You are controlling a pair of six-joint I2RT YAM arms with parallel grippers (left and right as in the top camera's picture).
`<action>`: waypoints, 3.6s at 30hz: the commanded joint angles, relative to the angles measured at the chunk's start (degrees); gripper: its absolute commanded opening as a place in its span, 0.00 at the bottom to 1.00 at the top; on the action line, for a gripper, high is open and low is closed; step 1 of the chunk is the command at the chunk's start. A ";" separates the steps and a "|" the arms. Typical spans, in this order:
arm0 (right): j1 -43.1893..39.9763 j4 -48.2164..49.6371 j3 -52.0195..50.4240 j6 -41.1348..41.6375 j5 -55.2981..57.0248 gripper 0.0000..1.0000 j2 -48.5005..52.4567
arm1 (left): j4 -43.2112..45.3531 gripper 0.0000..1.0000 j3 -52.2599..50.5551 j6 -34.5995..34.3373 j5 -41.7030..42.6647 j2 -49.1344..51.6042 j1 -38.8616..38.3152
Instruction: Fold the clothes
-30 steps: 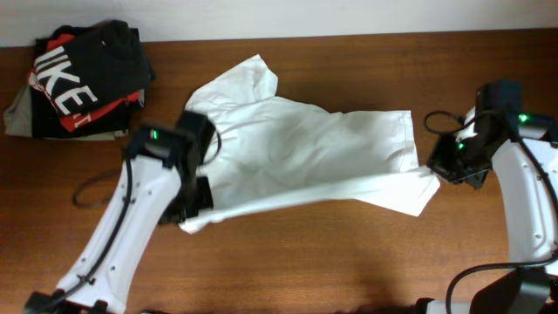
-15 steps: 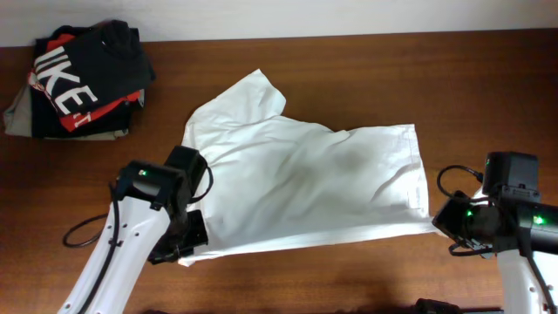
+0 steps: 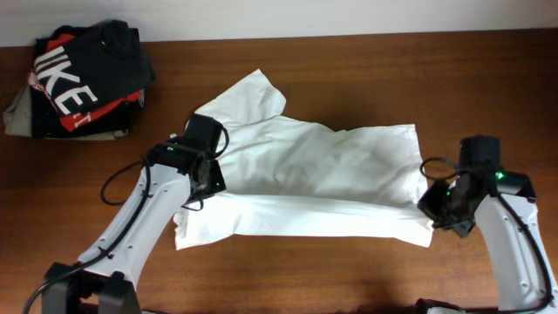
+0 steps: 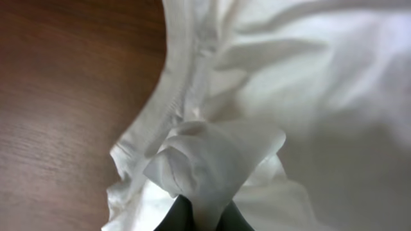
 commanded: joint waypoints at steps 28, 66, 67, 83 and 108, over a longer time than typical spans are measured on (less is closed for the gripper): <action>-0.37 13.49 -1.46 -8.02 -8.96 0.04 18.40 | -2.27 0.01 -2.64 6.75 14.53 13.77 6.86; 4.42 20.17 -5.68 -11.13 -13.00 0.04 22.67 | -2.16 0.01 -3.61 5.03 8.04 16.96 16.09; 4.42 20.28 -5.88 -11.13 -12.96 0.04 22.67 | -2.10 0.01 -3.93 5.01 8.07 16.96 17.73; 1.09 3.74 12.44 -11.41 -5.90 0.04 22.62 | -4.37 0.01 -7.06 2.89 7.23 3.26 40.22; 1.11 7.45 12.28 -14.01 -13.27 0.69 22.62 | -2.12 0.30 -7.15 3.96 16.26 7.21 24.44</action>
